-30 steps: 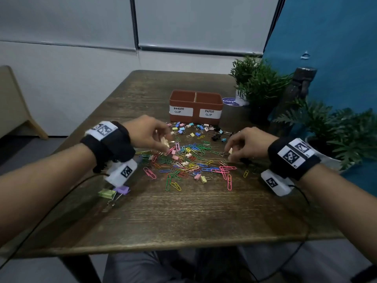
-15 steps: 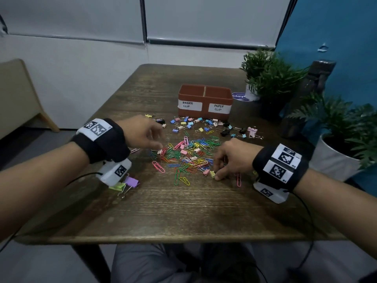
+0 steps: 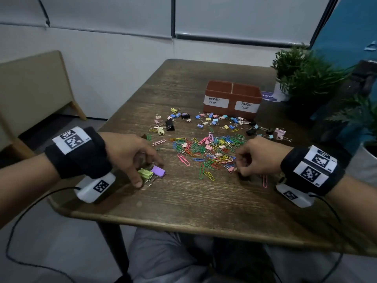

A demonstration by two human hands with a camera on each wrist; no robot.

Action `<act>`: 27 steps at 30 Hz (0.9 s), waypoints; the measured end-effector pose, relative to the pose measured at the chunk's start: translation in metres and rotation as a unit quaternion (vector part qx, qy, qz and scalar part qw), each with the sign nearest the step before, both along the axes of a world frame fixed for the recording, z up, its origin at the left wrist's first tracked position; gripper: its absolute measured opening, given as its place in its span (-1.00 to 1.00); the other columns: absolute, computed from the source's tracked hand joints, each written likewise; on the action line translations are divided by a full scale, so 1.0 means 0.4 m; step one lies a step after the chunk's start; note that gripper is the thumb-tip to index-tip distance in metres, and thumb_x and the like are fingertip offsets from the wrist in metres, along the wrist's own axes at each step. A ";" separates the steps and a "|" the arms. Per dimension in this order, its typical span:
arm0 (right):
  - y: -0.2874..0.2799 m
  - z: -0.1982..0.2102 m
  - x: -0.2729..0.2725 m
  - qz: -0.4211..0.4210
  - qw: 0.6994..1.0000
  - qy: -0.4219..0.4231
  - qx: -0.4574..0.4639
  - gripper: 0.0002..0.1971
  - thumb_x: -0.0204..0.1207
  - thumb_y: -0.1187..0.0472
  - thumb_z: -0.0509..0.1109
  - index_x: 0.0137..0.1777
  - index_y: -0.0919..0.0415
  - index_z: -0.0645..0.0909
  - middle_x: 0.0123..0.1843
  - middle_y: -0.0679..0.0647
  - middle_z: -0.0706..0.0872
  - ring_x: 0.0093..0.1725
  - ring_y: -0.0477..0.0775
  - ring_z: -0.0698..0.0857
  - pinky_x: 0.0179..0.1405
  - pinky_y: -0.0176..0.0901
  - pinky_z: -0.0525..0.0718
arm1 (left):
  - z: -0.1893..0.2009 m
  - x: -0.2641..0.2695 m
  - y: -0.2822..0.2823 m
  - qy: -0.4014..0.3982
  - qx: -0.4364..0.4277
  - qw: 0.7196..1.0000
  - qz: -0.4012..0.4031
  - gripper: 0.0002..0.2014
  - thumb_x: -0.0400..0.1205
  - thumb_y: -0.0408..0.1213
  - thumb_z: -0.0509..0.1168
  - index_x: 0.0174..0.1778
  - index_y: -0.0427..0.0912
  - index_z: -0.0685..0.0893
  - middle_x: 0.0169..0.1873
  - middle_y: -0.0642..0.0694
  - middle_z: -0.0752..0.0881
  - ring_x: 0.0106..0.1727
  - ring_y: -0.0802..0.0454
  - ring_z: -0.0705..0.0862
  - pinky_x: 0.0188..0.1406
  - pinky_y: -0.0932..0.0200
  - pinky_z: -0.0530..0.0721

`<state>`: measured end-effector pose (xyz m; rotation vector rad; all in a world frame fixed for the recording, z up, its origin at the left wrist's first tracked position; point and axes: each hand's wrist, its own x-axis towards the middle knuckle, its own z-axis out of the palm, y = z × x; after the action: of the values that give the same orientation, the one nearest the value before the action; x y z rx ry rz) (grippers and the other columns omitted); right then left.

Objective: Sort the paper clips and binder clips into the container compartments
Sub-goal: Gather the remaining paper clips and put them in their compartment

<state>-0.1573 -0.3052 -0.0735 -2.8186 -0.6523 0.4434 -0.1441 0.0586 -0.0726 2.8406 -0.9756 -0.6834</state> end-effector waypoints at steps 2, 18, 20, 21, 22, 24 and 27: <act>0.011 0.004 0.003 -0.005 1.000 -0.008 0.003 -0.90 0.41 0.19 0.58 -0.23 0.01 0.71 -0.30 -0.09 0.77 -0.32 -0.23 0.70 -0.33 -0.37 0.66 | -0.011 -0.004 -0.007 -0.021 -0.013 1.000 -0.020 -0.32 0.26 0.18 0.62 0.33 0.45 0.58 0.02 0.26 0.57 -0.16 0.32 0.60 -0.06 0.28 0.64; 0.010 0.011 0.001 -0.003 1.000 -0.013 0.021 -0.54 0.25 -0.30 0.58 0.14 -0.26 0.66 -0.13 -0.15 0.76 -0.23 -0.23 0.69 -0.28 -0.39 0.55 | -0.045 0.006 -0.037 -0.104 -0.008 0.993 -0.051 -0.71 0.65 0.07 0.30 0.16 -0.02 0.59 -0.05 0.13 0.50 -0.17 0.30 0.50 -0.12 0.28 0.52; 0.028 0.003 0.001 0.009 1.000 -0.016 0.005 -0.44 0.17 -0.35 0.58 0.19 -0.26 0.65 -0.11 -0.15 0.73 -0.17 -0.22 0.68 -0.21 -0.27 0.61 | -0.042 0.006 -0.038 -0.099 -0.021 0.993 -0.054 -0.69 0.65 0.06 0.30 0.22 -0.02 0.58 0.01 0.12 0.50 -0.11 0.24 0.52 -0.03 0.19 0.56; 0.035 -0.003 0.001 0.013 1.000 -0.012 -0.007 -0.44 0.17 -0.34 0.60 0.18 -0.23 0.68 -0.13 -0.15 0.73 -0.16 -0.22 0.69 -0.17 -0.18 0.67 | -0.041 0.005 -0.038 -0.098 -0.027 0.993 -0.056 -0.69 0.66 0.04 0.30 0.24 -0.02 0.57 0.04 0.12 0.50 -0.08 0.22 0.52 -0.02 0.20 0.55; 0.041 -0.008 0.003 0.016 1.000 -0.009 -0.020 -0.47 0.18 -0.32 0.62 0.15 -0.20 0.70 -0.16 -0.15 0.73 -0.15 -0.20 0.70 -0.13 -0.09 0.72 | -0.042 0.004 -0.039 -0.098 -0.027 0.993 -0.057 -0.69 0.66 0.03 0.30 0.26 -0.01 0.56 0.06 0.12 0.50 -0.07 0.21 0.52 -0.01 0.21 0.55; 0.047 -0.016 0.008 0.013 0.999 -0.017 -0.038 -0.57 0.25 -0.26 0.63 0.08 -0.14 0.74 -0.20 -0.16 0.75 -0.15 -0.17 0.72 -0.09 0.00 0.77 | -0.042 -0.001 -0.045 -0.099 -0.017 0.993 -0.057 -0.69 0.68 0.01 0.27 0.29 0.01 0.54 0.11 0.11 0.50 -0.07 0.23 0.51 0.01 0.17 0.58; 0.052 -0.021 0.008 0.000 0.998 -0.048 -0.042 -0.78 0.40 -0.09 0.60 0.01 -0.10 0.78 -0.13 -0.14 0.75 -0.13 -0.13 0.72 -0.07 0.01 0.80 | -0.042 -0.006 -0.047 -0.111 -0.026 0.992 -0.056 -0.71 0.71 0.03 0.20 0.29 0.03 0.56 0.10 0.10 0.51 -0.06 0.21 0.54 0.06 0.12 0.61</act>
<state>-0.1542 -0.2844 -0.0819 -2.9353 -0.6674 0.3436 -0.1467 0.0397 -0.0893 2.8796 -1.1726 -0.3483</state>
